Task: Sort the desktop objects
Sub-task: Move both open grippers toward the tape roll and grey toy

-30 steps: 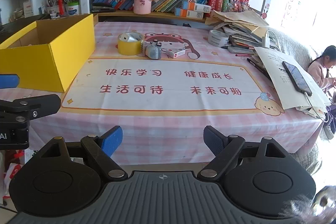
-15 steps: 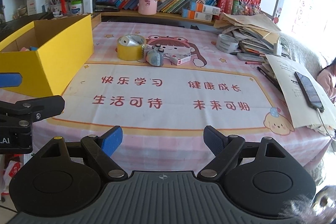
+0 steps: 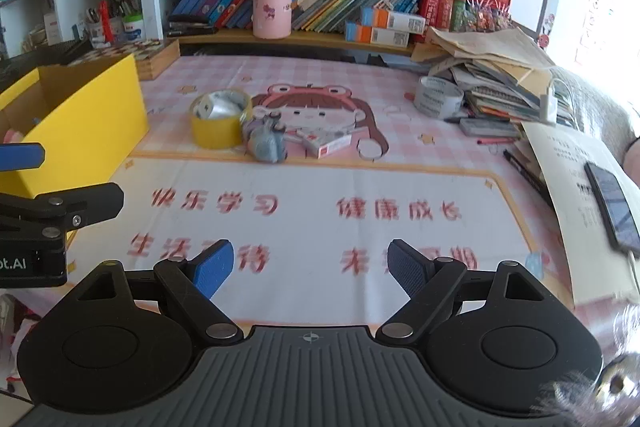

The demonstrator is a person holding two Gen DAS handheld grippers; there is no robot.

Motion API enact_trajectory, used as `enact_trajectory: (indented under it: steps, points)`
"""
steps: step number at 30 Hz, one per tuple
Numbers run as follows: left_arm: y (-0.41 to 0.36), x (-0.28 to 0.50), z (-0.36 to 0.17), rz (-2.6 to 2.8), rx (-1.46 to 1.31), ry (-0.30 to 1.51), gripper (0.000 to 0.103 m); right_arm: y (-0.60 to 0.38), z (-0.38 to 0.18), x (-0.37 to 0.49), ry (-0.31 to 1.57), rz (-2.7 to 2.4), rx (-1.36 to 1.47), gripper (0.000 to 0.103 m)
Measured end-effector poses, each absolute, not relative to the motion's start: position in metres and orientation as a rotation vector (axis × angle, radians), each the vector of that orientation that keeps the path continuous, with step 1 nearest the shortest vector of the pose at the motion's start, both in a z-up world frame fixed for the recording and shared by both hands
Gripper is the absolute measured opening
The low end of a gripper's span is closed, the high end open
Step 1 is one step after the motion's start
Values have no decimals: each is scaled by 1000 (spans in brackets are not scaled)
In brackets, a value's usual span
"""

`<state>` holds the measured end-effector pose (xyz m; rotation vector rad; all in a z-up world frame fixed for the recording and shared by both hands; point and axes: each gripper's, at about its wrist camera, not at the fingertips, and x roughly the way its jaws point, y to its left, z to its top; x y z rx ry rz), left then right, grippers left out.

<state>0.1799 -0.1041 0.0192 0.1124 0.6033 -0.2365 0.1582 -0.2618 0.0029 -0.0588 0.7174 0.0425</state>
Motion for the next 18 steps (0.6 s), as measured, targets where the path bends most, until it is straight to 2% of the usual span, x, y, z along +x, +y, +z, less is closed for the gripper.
enact_trajectory:
  steps: [18]
  points:
    - [-141,254,13,-93,79,667,98,-308,-5,259,721,187,-38,83]
